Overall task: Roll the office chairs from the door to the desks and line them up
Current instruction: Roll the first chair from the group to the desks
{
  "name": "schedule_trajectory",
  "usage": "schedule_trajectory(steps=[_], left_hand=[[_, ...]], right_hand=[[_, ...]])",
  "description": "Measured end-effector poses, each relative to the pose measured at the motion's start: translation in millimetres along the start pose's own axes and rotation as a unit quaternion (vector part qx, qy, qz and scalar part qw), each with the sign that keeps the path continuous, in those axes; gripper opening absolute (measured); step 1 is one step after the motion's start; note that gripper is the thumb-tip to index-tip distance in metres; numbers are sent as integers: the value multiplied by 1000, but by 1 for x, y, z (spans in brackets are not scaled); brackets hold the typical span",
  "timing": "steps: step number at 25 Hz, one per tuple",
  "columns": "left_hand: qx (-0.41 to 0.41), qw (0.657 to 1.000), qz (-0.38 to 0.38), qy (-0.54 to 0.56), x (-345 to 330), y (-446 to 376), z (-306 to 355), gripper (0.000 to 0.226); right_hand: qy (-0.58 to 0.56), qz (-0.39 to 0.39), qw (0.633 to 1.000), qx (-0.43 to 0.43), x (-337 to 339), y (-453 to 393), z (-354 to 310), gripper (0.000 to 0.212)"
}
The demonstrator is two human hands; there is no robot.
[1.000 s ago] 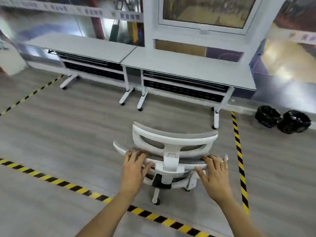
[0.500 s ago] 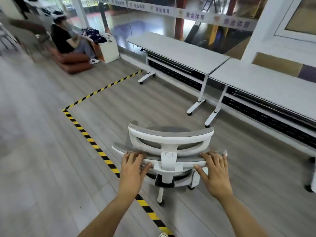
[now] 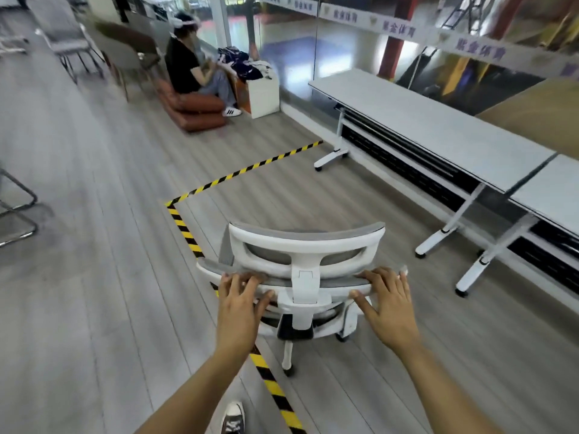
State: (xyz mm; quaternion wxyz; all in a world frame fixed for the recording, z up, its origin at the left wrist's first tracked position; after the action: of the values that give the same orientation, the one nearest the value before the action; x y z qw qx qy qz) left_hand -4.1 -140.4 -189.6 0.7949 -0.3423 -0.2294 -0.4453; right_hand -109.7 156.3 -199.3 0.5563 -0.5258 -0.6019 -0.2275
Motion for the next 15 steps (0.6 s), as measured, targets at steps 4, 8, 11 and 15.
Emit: schedule_trajectory(steps=[4,8,11,15], left_hand=[[-33,999,-19,2,20,-119,-73,28],[-54,998,-37,-6,28,-233,-140,28],[-64,996,-63,-4,25,-329,-185,28],[-88,992,-92,-10,14,-446,-230,28]], right_hand=[[-2,12,1000,-17,-49,-101,-60,47],[-7,26,999,-45,-95,-195,-106,48],[-10,42,996,-75,-132,-275,-130,46],[5,60,992,-108,-181,-374,-149,41]])
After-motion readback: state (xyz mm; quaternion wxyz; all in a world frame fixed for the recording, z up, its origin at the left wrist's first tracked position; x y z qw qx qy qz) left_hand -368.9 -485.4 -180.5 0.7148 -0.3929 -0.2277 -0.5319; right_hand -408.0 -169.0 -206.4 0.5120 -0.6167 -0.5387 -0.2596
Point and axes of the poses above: each hand's wrist, its own y-axis away from the middle knuckle, its own x-axis out of the back of the hand, z = x × y, the point moved 2 cm from there along -y, towards the middle knuckle, and after that the axes turned 10 degrees about y, right-handed, at the moved point
